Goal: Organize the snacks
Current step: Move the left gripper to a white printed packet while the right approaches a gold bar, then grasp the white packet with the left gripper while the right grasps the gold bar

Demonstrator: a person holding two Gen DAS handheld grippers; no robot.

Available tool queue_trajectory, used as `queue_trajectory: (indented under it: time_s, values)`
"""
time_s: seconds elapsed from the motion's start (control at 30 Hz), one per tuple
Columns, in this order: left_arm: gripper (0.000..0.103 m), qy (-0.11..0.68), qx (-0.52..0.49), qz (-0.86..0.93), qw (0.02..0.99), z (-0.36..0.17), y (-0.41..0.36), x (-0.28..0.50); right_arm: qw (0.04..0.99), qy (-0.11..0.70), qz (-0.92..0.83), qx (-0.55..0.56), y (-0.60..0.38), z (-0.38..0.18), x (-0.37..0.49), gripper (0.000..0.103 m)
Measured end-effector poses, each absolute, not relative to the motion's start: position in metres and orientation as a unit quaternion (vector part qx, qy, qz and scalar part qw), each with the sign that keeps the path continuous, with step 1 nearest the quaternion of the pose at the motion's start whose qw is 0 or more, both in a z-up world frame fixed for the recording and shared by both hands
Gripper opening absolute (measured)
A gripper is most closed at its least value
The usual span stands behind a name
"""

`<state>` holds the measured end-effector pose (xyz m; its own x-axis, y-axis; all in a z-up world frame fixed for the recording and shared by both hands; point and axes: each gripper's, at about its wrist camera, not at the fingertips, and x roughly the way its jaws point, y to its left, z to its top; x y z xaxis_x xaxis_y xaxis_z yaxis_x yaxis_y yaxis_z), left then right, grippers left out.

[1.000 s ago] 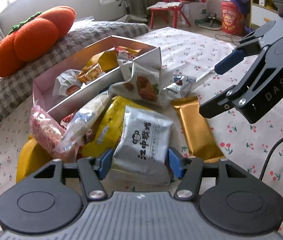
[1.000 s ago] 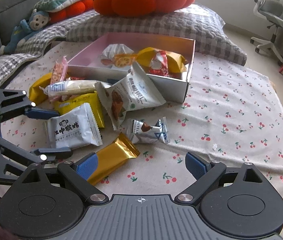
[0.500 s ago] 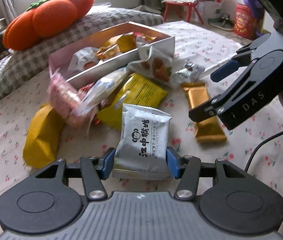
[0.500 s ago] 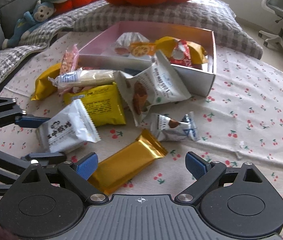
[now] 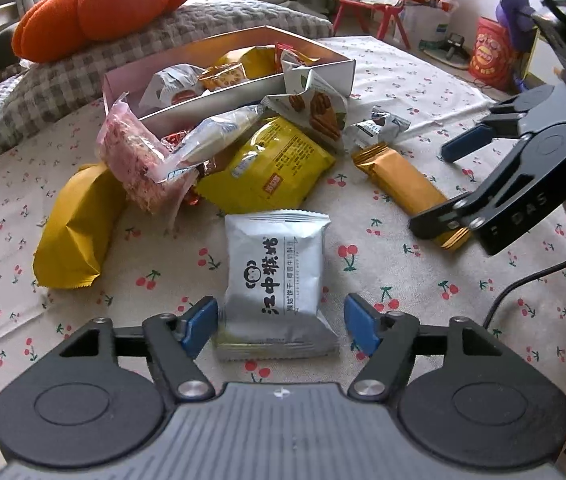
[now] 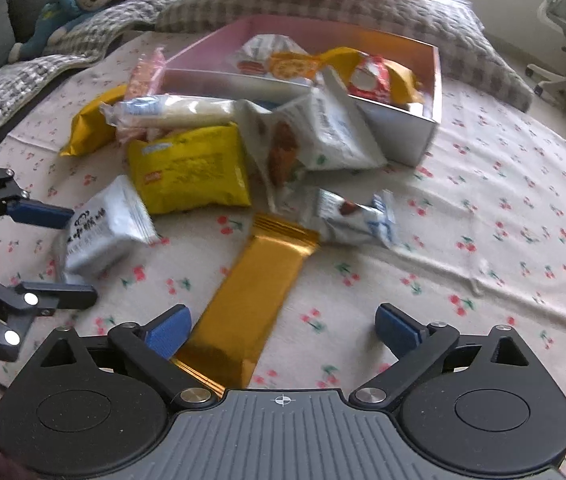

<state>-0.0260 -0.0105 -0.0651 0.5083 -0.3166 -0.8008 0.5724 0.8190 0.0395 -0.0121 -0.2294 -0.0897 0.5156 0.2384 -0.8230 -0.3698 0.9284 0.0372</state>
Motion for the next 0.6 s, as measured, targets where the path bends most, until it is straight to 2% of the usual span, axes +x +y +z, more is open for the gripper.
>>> queue_trajectory:
  time_s: [0.17,0.4,0.5,0.6]
  values:
    - [0.077,0.421,0.132,-0.256,0.86,-0.067,-0.007,-0.022,0.874,0.449,0.174,-0.065,-0.249,-0.091,-0.021,0.1]
    - [0.078,0.412,0.108,-0.252,0.869,-0.069,-0.006,-0.02,0.881,0.426,0.197,-0.064,-0.244,-0.092,-0.028,0.1]
    - [0.075,0.409,0.101,-0.252,0.871,-0.069,-0.005,-0.02,0.883,0.415,0.211,-0.067,-0.239,-0.092,-0.032,0.1]
    - [0.067,0.407,0.099,-0.253,0.872,-0.068,-0.006,-0.019,0.886,0.404,0.214,-0.076,-0.233,-0.095,-0.035,0.1]
